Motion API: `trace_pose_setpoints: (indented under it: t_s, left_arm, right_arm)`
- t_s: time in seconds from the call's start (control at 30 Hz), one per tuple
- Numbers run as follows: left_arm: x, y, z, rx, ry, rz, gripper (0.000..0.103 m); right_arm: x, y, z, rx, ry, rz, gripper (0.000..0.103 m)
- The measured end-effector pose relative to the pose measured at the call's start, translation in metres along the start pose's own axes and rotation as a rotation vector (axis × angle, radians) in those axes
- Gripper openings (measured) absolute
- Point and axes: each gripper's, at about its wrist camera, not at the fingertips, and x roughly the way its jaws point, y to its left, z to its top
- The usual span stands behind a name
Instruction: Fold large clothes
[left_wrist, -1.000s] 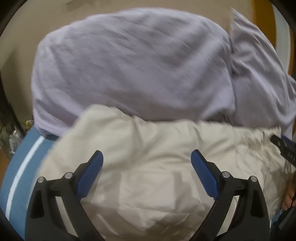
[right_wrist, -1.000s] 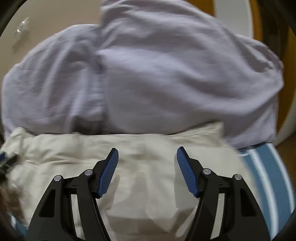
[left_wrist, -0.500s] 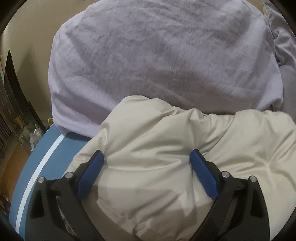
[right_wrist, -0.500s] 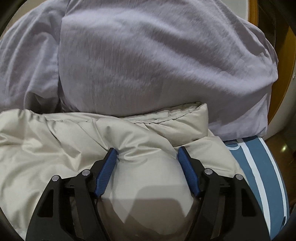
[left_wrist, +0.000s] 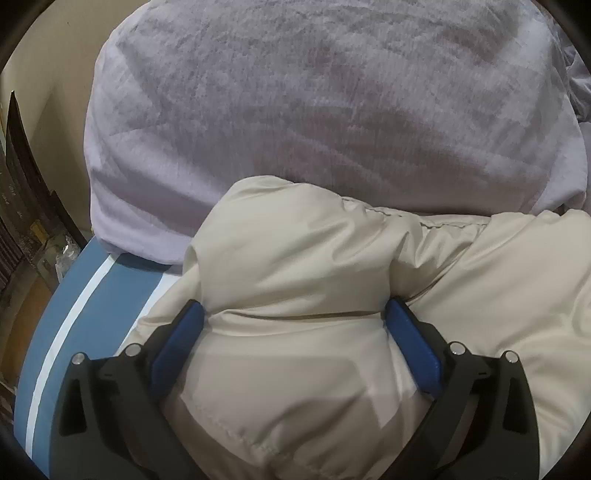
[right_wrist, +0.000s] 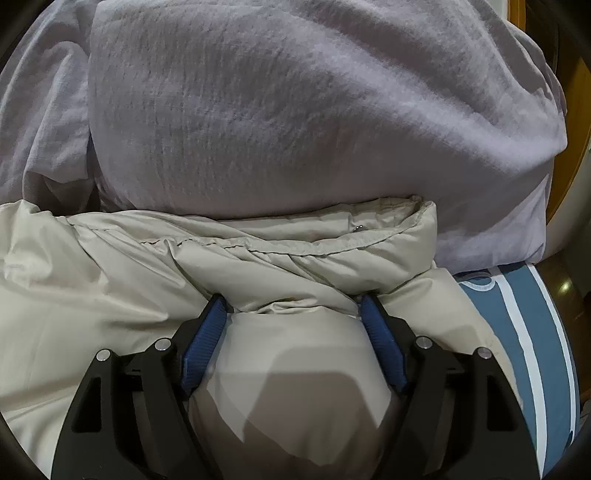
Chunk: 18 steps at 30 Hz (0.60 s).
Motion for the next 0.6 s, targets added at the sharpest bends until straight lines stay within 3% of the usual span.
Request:
trace_pose_setpoints:
  t_s: [0.43,0.53,0.6]
  left_arm:
    - [0.004,-0.001,0.001,0.001,0.010,0.014,0.101]
    - [-0.001,0.000,0.000,0.008,0.002,0.023,0.101]
    - [-0.008,0.005,-0.002,0.014,-0.006,0.015,0.099]
  right_arm:
    - [0.004,-0.001,0.005,0.006,0.002,0.002,0.077]
    - [-0.010,-0.005,0.007,0.018,0.004,-0.008,0.076]
    - [-0.028,-0.006,0.006,0.049,-0.009,0.032,0.076]
